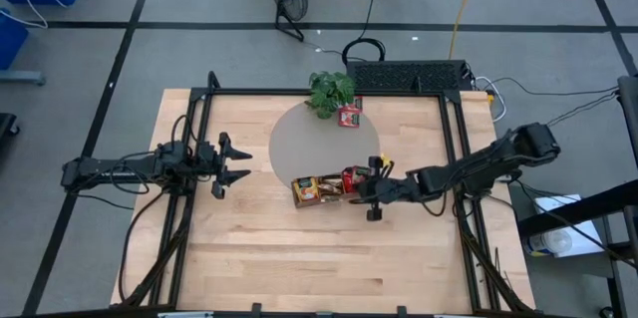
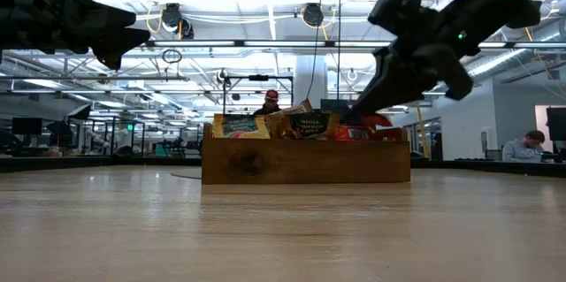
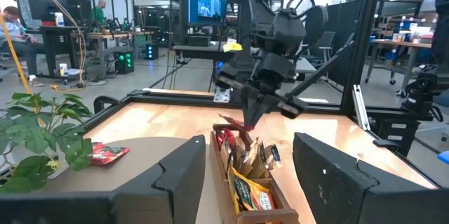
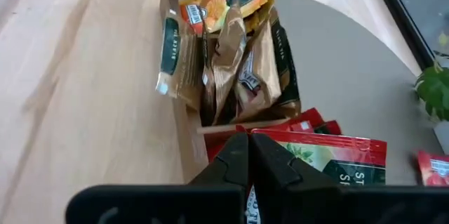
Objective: Pick & Place Tea
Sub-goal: Put the right red tea bag into the right slot of the wooden organizer
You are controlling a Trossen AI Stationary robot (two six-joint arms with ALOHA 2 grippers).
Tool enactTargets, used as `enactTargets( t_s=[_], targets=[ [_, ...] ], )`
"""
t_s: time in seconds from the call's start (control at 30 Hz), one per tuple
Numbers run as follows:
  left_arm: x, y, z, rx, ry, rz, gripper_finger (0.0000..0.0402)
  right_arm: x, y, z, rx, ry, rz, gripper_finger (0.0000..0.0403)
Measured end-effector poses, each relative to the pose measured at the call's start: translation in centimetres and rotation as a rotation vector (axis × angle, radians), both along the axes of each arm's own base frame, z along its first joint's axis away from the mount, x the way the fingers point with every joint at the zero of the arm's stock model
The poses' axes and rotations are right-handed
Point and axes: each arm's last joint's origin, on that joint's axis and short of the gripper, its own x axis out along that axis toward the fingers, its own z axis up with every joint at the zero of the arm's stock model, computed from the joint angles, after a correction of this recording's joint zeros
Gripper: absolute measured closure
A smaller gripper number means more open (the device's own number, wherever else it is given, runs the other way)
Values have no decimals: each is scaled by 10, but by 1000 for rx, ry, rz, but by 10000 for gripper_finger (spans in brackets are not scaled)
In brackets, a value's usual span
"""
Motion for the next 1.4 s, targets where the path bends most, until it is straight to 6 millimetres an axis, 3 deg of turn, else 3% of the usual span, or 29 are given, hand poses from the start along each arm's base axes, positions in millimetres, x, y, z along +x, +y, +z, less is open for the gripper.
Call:
enactTargets(
  t_s=[0.37, 0.97, 1.1, 1.2, 1.4],
  targets=[
    [0, 0, 0, 0, 0, 0, 188, 12, -4, -18, -66, 22, 19, 391],
    [0, 0, 0, 0, 0, 0, 188, 20, -9, -6, -86, -119, -41, 287],
    [0, 0, 0, 0, 0, 0, 188, 18, -9, 5, -92, -172, -78, 286],
    [0, 0, 0, 0, 0, 0, 188, 16, -7, 15, -63, -172, 5, 297],
    [0, 0, 0, 0, 1, 0, 188, 33, -2, 70, -20, 39, 103, 388]
  ],
)
